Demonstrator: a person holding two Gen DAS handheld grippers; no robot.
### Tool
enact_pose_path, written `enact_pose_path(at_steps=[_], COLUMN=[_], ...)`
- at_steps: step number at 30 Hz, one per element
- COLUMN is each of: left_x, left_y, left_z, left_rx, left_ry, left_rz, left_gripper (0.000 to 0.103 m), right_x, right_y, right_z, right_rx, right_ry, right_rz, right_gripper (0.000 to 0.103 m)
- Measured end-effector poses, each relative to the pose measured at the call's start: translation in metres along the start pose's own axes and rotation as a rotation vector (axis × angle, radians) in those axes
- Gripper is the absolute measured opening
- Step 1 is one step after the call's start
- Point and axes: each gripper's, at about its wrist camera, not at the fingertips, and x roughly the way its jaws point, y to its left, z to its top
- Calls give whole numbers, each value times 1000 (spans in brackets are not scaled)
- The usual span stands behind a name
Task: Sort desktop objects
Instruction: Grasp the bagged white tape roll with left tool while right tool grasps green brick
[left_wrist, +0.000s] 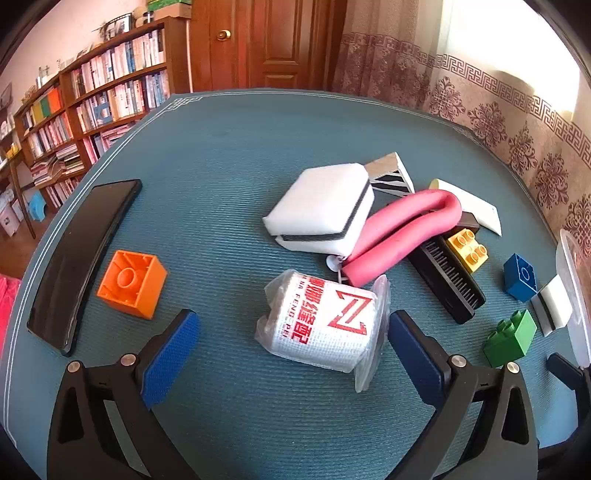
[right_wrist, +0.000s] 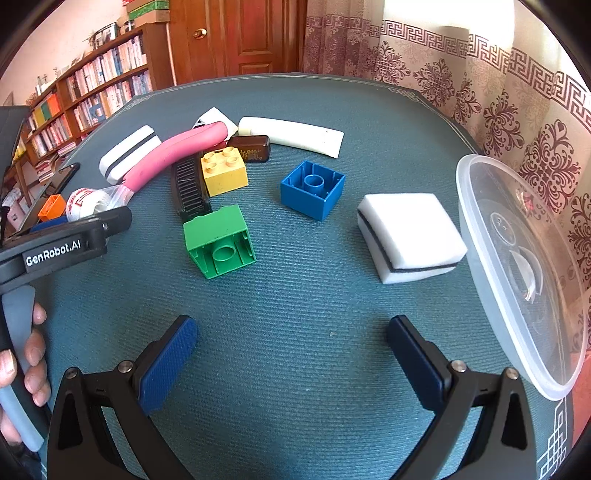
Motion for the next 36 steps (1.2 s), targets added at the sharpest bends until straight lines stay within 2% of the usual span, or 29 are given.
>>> enact_pose_path(at_steps=[8,15,24,36], left_x=[-10,-23,-34,-56], left_y=[32,54,61,54], left_z=[-5,-10,-18,-33], left_rx=[-85,-113,-107,-47], left_ry=[-13,-25,-27,-36], left_rz=[-5,-17,-63,-104], left_gripper=[103,103,103,103], right_x=[-2,-9,-10,-17], right_y=[-1,-19,-18,-29], right_z=[-4,-10,-9,-11], right_rx=[-24,34,51,107], right_ry=[-1,-36,-49,-80], right_rz=[40,130,152,213], right_gripper=[103,103,103,103])
